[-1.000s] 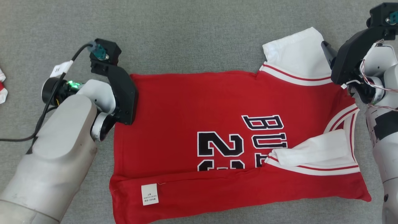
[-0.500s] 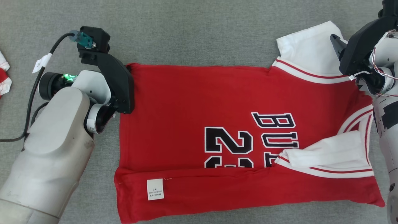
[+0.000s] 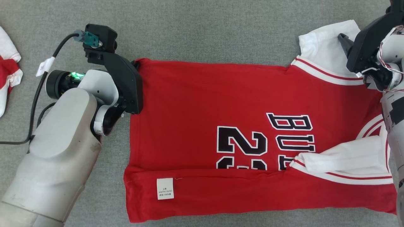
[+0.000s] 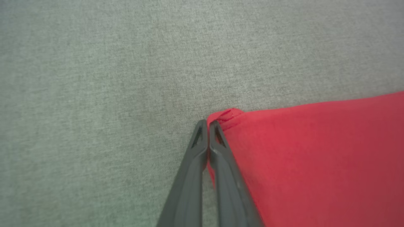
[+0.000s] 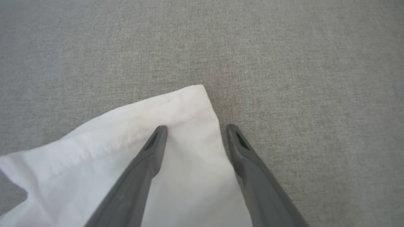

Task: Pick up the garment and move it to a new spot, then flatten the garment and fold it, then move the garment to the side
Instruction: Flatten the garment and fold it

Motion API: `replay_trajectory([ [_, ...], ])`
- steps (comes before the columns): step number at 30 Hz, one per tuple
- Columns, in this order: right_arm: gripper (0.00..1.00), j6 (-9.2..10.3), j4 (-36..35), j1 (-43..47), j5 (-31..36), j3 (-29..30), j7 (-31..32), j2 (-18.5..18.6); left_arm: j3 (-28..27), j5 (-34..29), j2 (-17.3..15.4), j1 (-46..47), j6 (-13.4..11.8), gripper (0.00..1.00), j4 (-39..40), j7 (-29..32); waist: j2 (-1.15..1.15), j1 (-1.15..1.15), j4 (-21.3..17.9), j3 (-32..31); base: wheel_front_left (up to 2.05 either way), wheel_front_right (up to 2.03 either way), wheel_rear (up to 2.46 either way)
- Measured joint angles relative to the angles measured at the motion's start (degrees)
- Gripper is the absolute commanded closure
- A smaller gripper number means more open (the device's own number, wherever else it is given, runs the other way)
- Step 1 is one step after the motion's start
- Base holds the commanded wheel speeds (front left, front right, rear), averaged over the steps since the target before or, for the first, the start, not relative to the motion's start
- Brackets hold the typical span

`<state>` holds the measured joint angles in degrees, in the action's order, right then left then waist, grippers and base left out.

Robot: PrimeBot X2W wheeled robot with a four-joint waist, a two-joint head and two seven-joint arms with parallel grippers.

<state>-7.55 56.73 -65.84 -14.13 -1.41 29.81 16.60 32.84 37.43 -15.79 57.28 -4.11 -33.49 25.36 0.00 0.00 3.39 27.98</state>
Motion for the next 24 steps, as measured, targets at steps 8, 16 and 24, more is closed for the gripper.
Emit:
replay_trajectory([
  [8,1.00,-0.01,1.45,-1.24,0.66,-0.04,-1.68,0.15,0.11,-0.04,0.26,-0.02,-0.47,1.00,-0.08,-1.97,0.00,0.00,0.24,0.45,0.00,0.00,0.00],
  [16,1.00,-0.01,1.23,-2.54,2.60,0.42,-10.71,-0.59,-1.76,-1.68,0.19,0.16,-3.58,1.00,-1.45,-10.06,-0.01,0.01,-0.59,0.28,0.00,0.00,0.00],
  [24,1.00,-0.01,1.49,-2.30,1.02,-1.21,-16.00,-1.32,-2.31,-1.68,0.86,-0.05,-3.93,1.00,-4.09,-14.45,0.00,0.01,-1.12,-1.21,0.00,0.00,0.00],
])
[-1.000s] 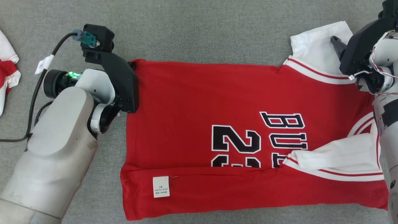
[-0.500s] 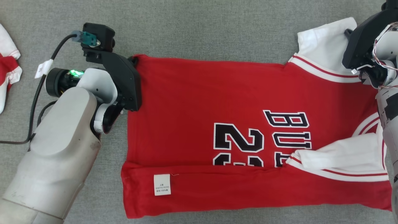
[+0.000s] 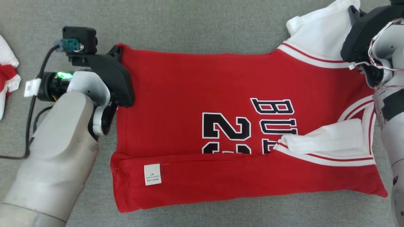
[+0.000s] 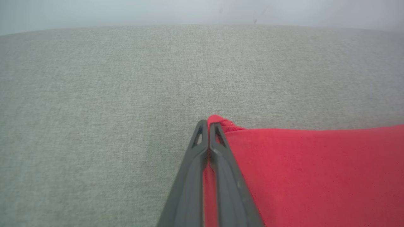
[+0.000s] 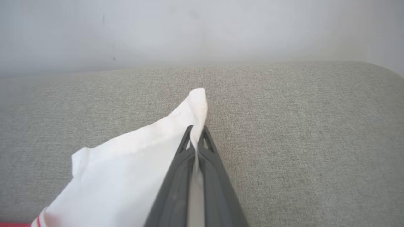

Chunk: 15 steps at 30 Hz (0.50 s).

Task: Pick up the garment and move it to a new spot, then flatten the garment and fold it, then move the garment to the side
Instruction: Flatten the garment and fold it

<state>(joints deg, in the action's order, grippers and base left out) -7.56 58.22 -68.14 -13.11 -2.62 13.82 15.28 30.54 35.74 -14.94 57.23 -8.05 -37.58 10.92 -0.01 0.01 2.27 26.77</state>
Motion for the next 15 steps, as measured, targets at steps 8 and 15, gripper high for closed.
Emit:
replay_trajectory([
  [8,1.00,0.00,-7.86,8.13,-8.78,-7.17,-4.43,1.59,0.12,0.43,1.35,-4.54,1.10,1.00,-0.65,-6.19,0.00,0.00,-0.04,-3.53,0.00,0.00,0.00],
  [15,1.00,0.00,-20.95,21.60,-17.25,-11.14,-4.68,6.45,-0.60,2.20,2.68,-9.53,0.91,1.00,-0.33,-11.03,0.00,-0.01,-0.21,-7.54,0.00,0.00,0.00],
])
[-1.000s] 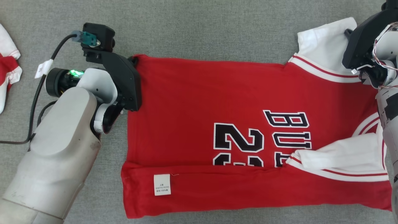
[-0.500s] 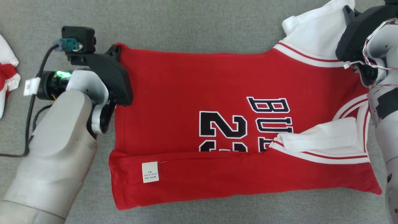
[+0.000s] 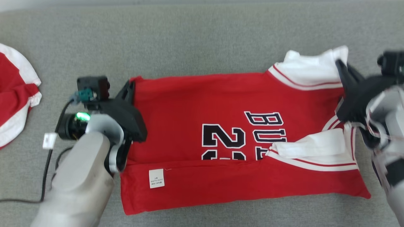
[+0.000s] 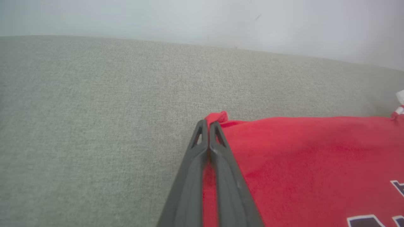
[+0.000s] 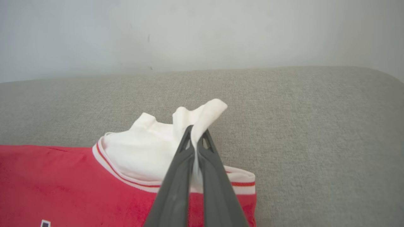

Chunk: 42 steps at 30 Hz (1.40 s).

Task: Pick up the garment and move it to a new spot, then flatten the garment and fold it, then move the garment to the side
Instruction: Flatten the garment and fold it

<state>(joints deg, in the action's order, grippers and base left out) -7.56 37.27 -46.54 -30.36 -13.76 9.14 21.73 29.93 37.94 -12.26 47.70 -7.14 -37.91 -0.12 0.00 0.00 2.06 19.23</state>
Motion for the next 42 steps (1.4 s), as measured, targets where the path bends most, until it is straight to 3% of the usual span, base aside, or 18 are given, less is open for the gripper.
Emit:
replay_trajectory([
  [5,1.00,0.00,-6.98,10.27,-1.63,1.32,0.83,2.56,-0.94,1.16,0.32,-4.31,-0.43,1.00,0.49,-2.54,0.00,0.00,-0.32,-2.84,0.00,0.00,0.00],
  [14,1.00,0.00,-15.21,22.97,-0.94,6.03,3.91,2.13,-2.40,4.08,0.53,-12.72,-1.64,1.00,2.50,-4.82,0.00,-0.01,-1.02,-6.71,0.00,0.00,0.00],
  [30,1.00,0.00,-19.18,30.79,4.90,9.07,6.56,1.18,-3.20,7.40,1.41,-26.16,-4.79,1.00,10.47,-6.66,0.00,-0.01,-0.36,-10.96,0.00,0.00,0.00],
  [31,0.86,0.00,-19.23,31.04,5.32,8.91,6.59,1.23,-3.13,7.43,1.40,-26.72,-4.97,1.00,10.85,-6.45,0.01,0.00,-0.24,-11.12,0.00,0.00,0.00],
  [32,0.56,0.00,-19.12,31.47,5.80,8.83,7.03,1.21,-3.09,7.71,1.46,-27.83,-5.38,0.90,11.51,-6.39,0.01,0.00,-0.08,-11.43,0.00,0.00,0.00],
  [33,0.00,0.00,-19.11,31.60,5.88,8.87,7.09,1.14,-2.98,7.71,1.47,-28.34,-5.47,0.00,11.80,-6.38,0.00,0.00,-0.02,-11.56,0.00,0.00,0.00],
  [39,0.00,0.00,-19.60,32.68,5.91,9.75,8.09,0.93,-3.41,7.57,1.44,-31.06,-5.95,0.00,14.07,-9.87,0.00,0.00,0.07,-12.57,0.00,0.00,0.00],
  [42,0.00,0.00,-20.72,33.33,5.32,11.39,8.62,0.40,-3.83,6.77,0.85,-32.77,-4.65,0.00,16.13,-12.84,0.01,0.00,-0.02,-13.30,0.00,0.00,0.00],
])
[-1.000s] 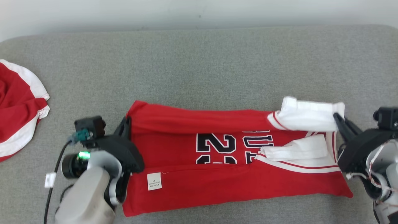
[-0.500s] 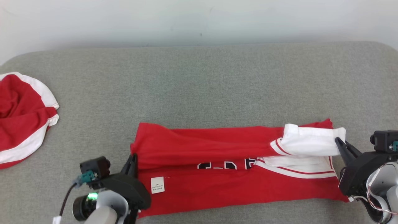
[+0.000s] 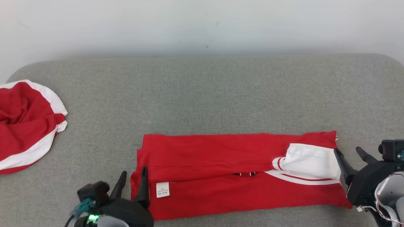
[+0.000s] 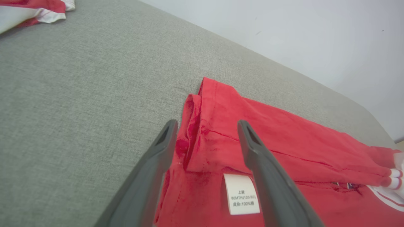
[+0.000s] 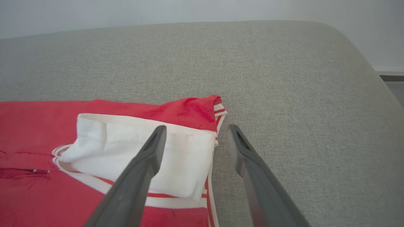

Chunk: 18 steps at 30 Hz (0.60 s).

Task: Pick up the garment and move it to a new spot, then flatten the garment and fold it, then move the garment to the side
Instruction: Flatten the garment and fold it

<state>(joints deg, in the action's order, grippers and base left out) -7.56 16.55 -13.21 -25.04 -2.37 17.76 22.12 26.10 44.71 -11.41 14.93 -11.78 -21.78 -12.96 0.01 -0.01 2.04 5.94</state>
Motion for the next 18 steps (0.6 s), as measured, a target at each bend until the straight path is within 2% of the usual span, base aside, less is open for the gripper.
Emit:
replay_trajectory([
  [5,0.00,0.00,-0.81,1.24,-0.56,2.94,1.57,-1.21,-2.56,-4.31,-1.37,-3.04,2.66,0.00,3.93,-1.93,0.00,0.00,-0.04,-1.09,0.00,0.00,0.00],
  [8,0.00,0.00,-0.63,1.63,-1.18,5.09,3.21,-2.45,-6.51,-9.61,-1.52,-4.89,4.86,0.00,8.34,-2.11,0.00,0.00,0.25,-1.36,0.00,0.00,0.00],
  [12,0.00,0.00,0.97,1.63,-2.08,7.83,7.19,-4.17,-10.96,-15.92,-0.81,-8.37,7.38,0.00,12.04,-2.11,0.00,0.00,0.70,-1.33,0.00,0.00,0.00],
  [18,0.00,0.00,3.61,-0.87,-0.74,11.28,11.59,-5.80,-17.46,-22.24,1.07,-10.29,10.40,0.00,15.00,-2.15,0.00,0.01,1.34,-0.39,0.00,0.00,0.00],
])
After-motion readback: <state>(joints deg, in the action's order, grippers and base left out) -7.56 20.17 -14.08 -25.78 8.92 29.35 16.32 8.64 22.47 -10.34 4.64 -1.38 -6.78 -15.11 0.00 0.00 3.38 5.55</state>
